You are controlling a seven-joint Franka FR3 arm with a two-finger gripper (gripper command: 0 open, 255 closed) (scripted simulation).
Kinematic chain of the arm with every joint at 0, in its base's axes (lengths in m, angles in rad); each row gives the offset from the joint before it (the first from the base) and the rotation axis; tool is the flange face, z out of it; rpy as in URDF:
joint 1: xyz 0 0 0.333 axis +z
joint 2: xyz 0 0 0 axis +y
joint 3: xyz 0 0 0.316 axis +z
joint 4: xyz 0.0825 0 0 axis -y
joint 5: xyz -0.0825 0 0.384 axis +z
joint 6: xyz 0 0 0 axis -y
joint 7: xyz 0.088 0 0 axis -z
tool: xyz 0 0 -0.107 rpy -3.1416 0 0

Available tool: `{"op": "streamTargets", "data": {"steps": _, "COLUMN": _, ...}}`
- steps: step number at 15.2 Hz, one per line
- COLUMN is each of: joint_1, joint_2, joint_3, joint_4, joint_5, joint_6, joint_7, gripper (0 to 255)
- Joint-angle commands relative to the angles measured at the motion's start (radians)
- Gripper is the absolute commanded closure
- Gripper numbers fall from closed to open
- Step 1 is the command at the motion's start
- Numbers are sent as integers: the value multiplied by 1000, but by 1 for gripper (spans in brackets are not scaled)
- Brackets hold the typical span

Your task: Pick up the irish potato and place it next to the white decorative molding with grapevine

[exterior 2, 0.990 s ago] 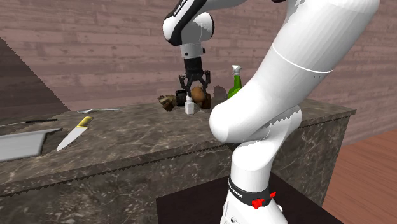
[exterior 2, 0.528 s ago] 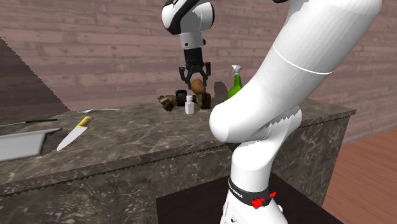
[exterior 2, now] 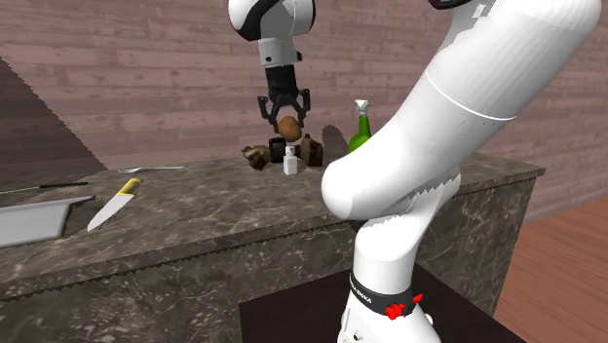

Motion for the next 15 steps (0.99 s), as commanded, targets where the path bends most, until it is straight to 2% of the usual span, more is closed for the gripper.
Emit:
{"op": "streamTargets", "data": {"steps": 1, "joint_1": 19, "joint_2": -4, "joint_3": 38, "joint_4": 5, "joint_5": 24, "joint_6": -12, "joint_7": 47, "gripper": 255}}
{"op": "streamTargets", "data": {"steps": 8, "joint_1": 82, "joint_2": 3, "joint_3": 180, "joint_4": 46, "joint_5": 108, "joint_6": -50, "joint_7": 215, "gripper": 255}}
{"op": "streamTargets", "data": {"steps": 15, "joint_1": 121, "joint_2": 70, "joint_3": 332, "joint_4": 140, "joint_5": 168, "joint_6": -72, "joint_7": 393, "gripper": 255}}
